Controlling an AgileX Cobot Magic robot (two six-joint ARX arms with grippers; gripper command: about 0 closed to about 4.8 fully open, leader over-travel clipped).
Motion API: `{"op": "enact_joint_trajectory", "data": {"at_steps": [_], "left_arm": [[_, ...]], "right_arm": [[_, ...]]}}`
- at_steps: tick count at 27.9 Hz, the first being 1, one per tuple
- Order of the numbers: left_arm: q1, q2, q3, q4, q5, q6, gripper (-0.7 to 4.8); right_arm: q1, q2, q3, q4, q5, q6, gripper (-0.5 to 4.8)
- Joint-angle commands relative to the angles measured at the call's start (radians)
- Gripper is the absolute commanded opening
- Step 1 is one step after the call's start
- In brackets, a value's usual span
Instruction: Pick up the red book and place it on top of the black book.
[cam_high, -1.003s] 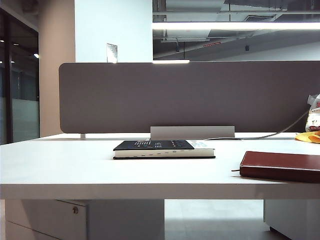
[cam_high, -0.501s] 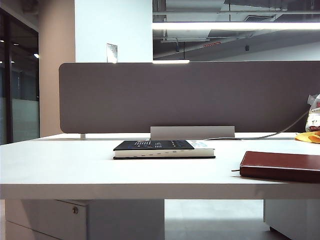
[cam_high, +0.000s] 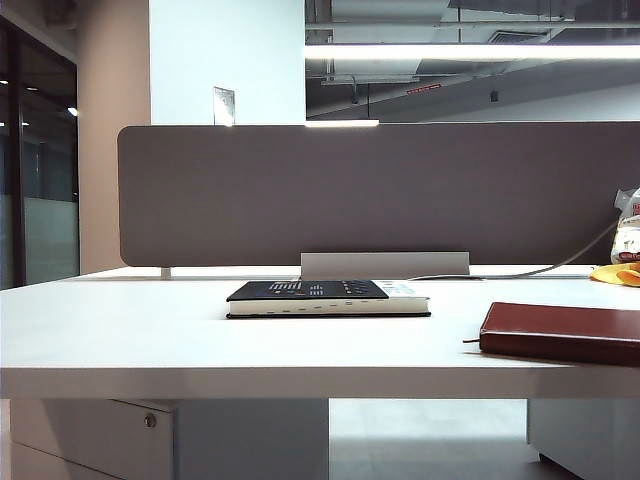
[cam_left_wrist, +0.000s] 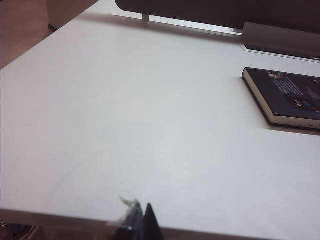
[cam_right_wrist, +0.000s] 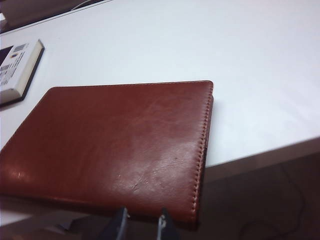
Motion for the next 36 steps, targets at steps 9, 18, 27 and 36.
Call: {"op": "enact_joint_trajectory", "data": {"at_steps": [9, 18, 27, 36], "left_arm": [[-0.002, 0.000, -0.002, -0.018, 0.006, -0.022, -0.06], [-0.002, 0.000, -0.002, -0.018, 0.006, -0.026, -0.06], [-0.002, 0.000, -0.002, -0.018, 0.006, -0.027, -0.06], [-0.002, 0.000, -0.002, -0.018, 0.006, -0.045, -0.06]], "right_arm": [[-0.006, 0.002, -0.003, 0.005, 0.024, 0.285, 1.27], [-0.006, 0.130, -0.003, 0.003, 0.013, 0.385, 1.87], [-0.005, 0.213, -0.003, 0.003, -0.009, 0.497, 2.45], [-0.005, 0.213, -0.003, 0.002, -0.030, 0.649, 2.57]]}}
